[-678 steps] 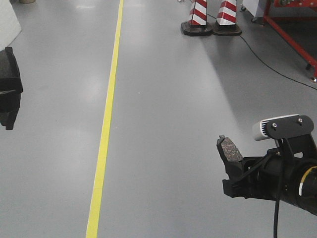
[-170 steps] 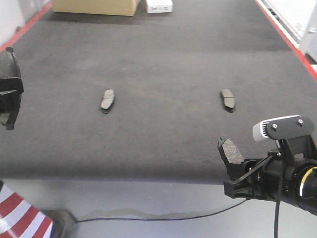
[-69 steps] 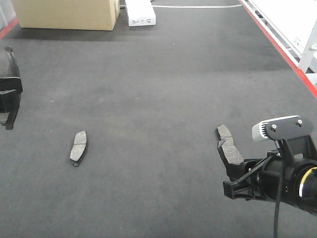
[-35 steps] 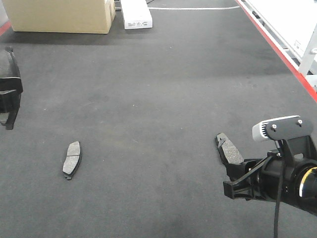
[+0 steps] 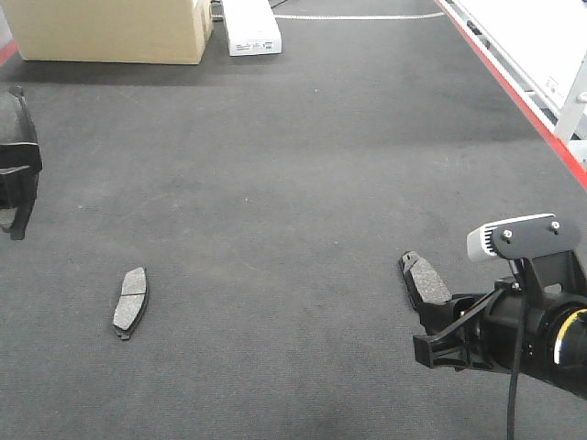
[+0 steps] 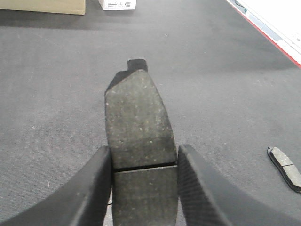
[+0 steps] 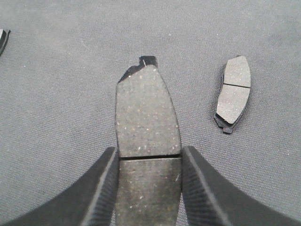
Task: Move and align brake pads A on conveyor
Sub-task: 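Drive up to the conveyor, stopping beside the two lying brake pads, then lower the left gripper's pad onto the belt beside the nearest pad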
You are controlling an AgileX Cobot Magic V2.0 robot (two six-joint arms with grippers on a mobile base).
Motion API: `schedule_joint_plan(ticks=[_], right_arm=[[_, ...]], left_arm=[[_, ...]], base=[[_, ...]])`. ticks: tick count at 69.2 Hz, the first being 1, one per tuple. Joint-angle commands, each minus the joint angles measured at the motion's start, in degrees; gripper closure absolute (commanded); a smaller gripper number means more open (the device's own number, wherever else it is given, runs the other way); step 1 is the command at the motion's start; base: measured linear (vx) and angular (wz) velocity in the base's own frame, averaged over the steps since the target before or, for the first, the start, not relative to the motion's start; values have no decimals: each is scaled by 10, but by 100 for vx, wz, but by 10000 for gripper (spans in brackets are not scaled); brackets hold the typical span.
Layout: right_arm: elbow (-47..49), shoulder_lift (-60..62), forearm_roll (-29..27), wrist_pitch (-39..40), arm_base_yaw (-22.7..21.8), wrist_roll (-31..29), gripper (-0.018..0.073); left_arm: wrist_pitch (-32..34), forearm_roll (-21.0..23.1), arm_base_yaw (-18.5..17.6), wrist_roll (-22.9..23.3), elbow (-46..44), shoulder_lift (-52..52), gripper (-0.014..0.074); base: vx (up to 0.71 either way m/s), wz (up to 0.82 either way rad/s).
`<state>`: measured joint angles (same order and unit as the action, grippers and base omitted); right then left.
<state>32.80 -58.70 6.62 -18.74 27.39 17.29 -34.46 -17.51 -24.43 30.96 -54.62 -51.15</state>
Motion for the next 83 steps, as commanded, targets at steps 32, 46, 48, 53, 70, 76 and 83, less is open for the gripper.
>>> schedule_joint_plan(ticks=[32, 46, 48, 53, 70, 76, 83], right_arm=[[16, 12, 6, 44, -1, -5, 463], [16, 12, 6, 43, -1, -5, 463], [16, 12, 6, 43, -1, -5, 463], [16, 12, 6, 43, -1, -5, 463], [16, 12, 6, 43, -1, -5, 463], [16, 12, 6, 43, -1, -5, 463], [16, 12, 6, 43, -1, -5, 463]], left_arm=[[51, -10, -2, 0, -15, 6, 398], [53, -10, -2, 0, -15, 6, 398], [53, -10, -2, 0, -15, 6, 398], [53, -10, -2, 0, -15, 6, 398], [54, -10, -2, 0, -15, 6, 398], [53, -10, -2, 0, -15, 6, 398], [53, -10, -2, 0, -15, 6, 398]], base=[[0, 0], [0, 0], [0, 0], [0, 0], [0, 0], [0, 0], [0, 0]])
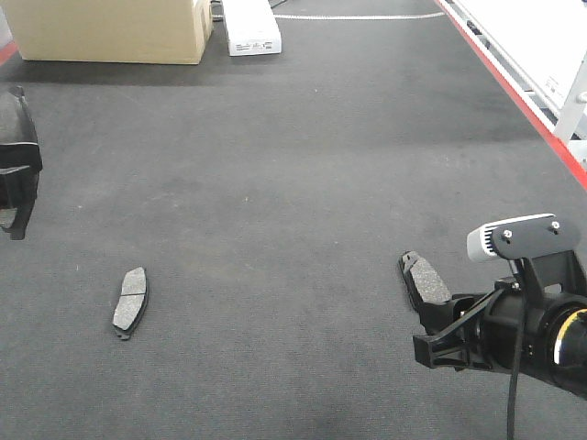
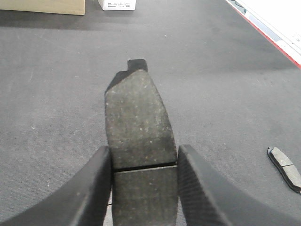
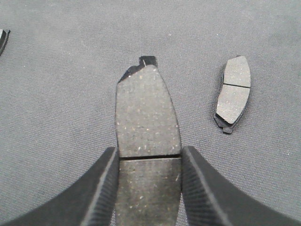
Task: Move and align brake pads A on conveyor
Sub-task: 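Lower the left gripper's pad onto the belt beside the nearest pad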
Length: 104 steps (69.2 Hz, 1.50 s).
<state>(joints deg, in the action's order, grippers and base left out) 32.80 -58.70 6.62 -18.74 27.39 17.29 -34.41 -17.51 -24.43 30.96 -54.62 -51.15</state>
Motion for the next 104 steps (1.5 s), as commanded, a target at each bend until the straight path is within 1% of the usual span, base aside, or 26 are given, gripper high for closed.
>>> schedule_joint_plan(ticks=[1, 13, 20, 33, 40, 47, 56, 69, 74, 81, 90, 104], right_arm=[[16, 12, 6, 43, -1, -5, 463], [16, 12, 6, 44, -1, -5, 463], [16, 12, 6, 43, -1, -5, 463], [16, 12, 6, 43, -1, -5, 463], [16, 12, 6, 43, -1, -5, 463], [16, 12, 6, 43, -1, -5, 463], [16, 12, 6, 43, -1, -5, 463], [16, 12, 6, 43, -1, -5, 463], [16, 12, 6, 43, -1, -5, 463], [16, 12, 6, 43, -1, -5, 463], [16, 12, 6, 43, -1, -5, 463], [16, 12, 6, 43, -1, -5, 463]], left_arm=[[53, -10, -2, 0, -15, 6, 398], [55, -4, -2, 0, -15, 5, 396], [60, 14, -2, -7, -18, -9, 393], [56, 113, -2, -66, -52, -103, 376], [51, 140, -2, -76, -83, -171, 351], [48, 142, -2, -77, -115, -239, 334], [50, 143, -2, -77, -145, -317, 334], [60, 154, -2, -73, -158, -418, 334], [72, 166, -2, -72, -158, -449, 334], [94, 197, -2, -72, -158, -486, 334], [97, 235, -2, -72, -157, -520, 334], [93, 255, -2, -72, -157, -548, 334]], base=[[0, 0], [0, 0], [0, 0], [0, 0], [0, 0], [0, 0], [0, 0], [0, 0], [0, 0], [0, 0], [0, 0], [0, 0]])
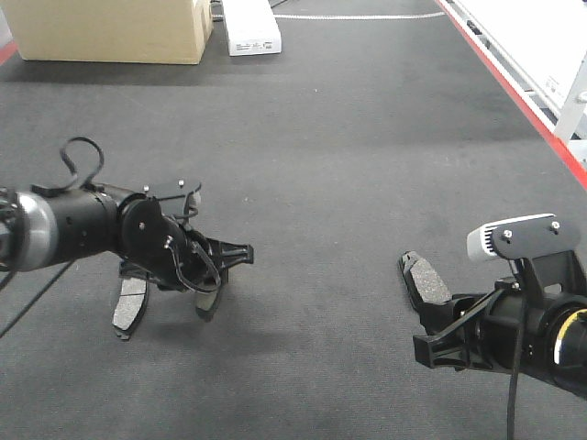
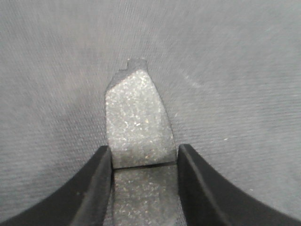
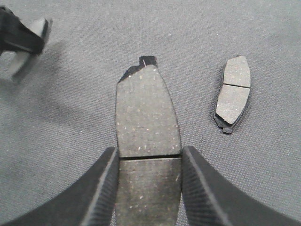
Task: Move and align brake pads A on conveyor
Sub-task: 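Lower the left gripper's pad onto the belt beside the nearest pad, then open the left gripper and lift it away from the placed pad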
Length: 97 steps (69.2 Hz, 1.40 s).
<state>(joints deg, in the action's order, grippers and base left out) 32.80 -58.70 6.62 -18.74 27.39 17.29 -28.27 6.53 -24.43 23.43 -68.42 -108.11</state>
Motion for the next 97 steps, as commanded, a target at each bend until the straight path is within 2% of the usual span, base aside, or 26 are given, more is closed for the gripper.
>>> schedule_joint_plan(ticks=[1, 31, 39, 54, 64, 73, 83, 90, 97], right_arm=[[16, 12, 6, 43, -1, -5, 463], [16, 12, 6, 43, -1, -5, 463], [16, 12, 6, 43, -1, -5, 463], [16, 12, 6, 43, -1, -5, 463], [16, 12, 6, 43, -1, -5, 463], [16, 12, 6, 41, -1, -5, 463], [16, 12, 6, 41, -1, -5, 463], [16, 12, 6, 41, -1, -5, 463], [16, 12, 6, 41, -1, -5, 463]], left_arm=[[32, 15, -2, 3, -19, 21, 334], [28, 15, -2, 3, -19, -5, 311], [26, 15, -2, 3, -19, -5, 246], [31, 14, -2, 3, -19, -4, 67], [38, -8, -2, 2, -19, 20, -8], [35, -34, -2, 2, -19, 63, 2], [13, -72, -2, 2, -19, 112, 55], [-16, -106, -2, 1, -19, 147, 122], [-47, -137, -2, 1, -19, 189, 225]], base=[[0, 0], [0, 0], [0, 0], [0, 0], [0, 0], [0, 0], [0, 0], [0, 0], [0, 0]])
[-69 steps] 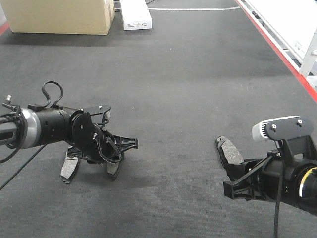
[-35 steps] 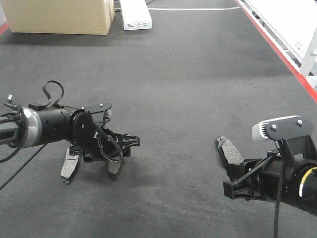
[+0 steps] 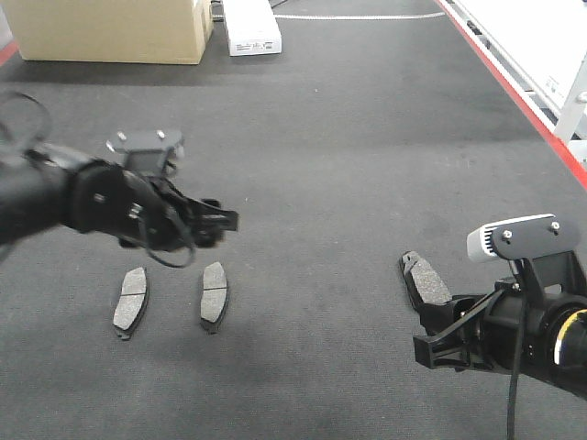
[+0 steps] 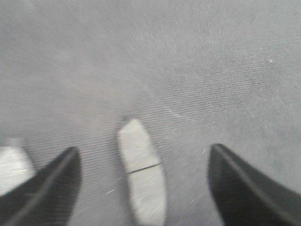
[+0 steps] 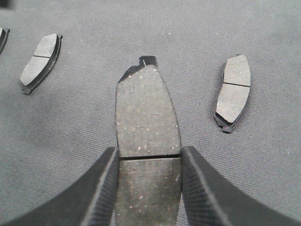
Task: Move and align brake pads A on conveyor
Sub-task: 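Open the left gripper and lift it away from the placed pad, then lower the right gripper's pad onto the belt at the row's end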
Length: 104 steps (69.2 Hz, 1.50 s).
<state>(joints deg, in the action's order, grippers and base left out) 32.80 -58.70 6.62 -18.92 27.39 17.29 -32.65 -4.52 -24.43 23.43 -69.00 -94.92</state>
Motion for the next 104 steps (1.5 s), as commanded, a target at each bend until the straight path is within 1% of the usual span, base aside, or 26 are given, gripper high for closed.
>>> schedule_joint_plan(ticks=[1, 10, 16, 22, 24, 31, 38, 60, 67, 82, 104], right_arm=[[16, 12, 6, 43, -1, -5, 463], [16, 12, 6, 43, -1, -5, 463], [16, 12, 6, 43, -1, -5, 463], [16, 12, 6, 43, -1, -5, 463], [16, 12, 6, 43, -1, -5, 463], [16, 12, 6, 43, -1, -5, 463], [16, 12, 6, 43, -1, -5, 463], [16, 12, 6, 43, -1, -5, 463], [16, 12, 6, 43, -1, -5, 463], [16, 12, 6, 42, -1, -5, 463], [16, 12, 6, 43, -1, -5, 463]], left_arm=[[-7, -31, -2, 1, -13, 62, 249], [-22, -51, -2, 1, -7, 114, 399], [-7, -52, -2, 1, 11, 157, 506], [9, -52, -2, 1, 40, 198, 591], [15, -52, -2, 1, 51, 211, 606], [27, -53, -2, 1, 92, 259, 605], [35, -62, -2, 1, 136, 310, 605], [39, -61, -2, 1, 267, 480, 605], [39, -61, -2, 1, 294, 531, 605], [31, -63, -2, 1, 312, 599, 604], [31, -61, -2, 1, 312, 610, 604]], base=[[0, 0], [0, 0], [0, 0], [0, 0], [0, 0], [0, 0], [0, 0], [0, 0], [0, 0], [0, 0], [0, 0]])
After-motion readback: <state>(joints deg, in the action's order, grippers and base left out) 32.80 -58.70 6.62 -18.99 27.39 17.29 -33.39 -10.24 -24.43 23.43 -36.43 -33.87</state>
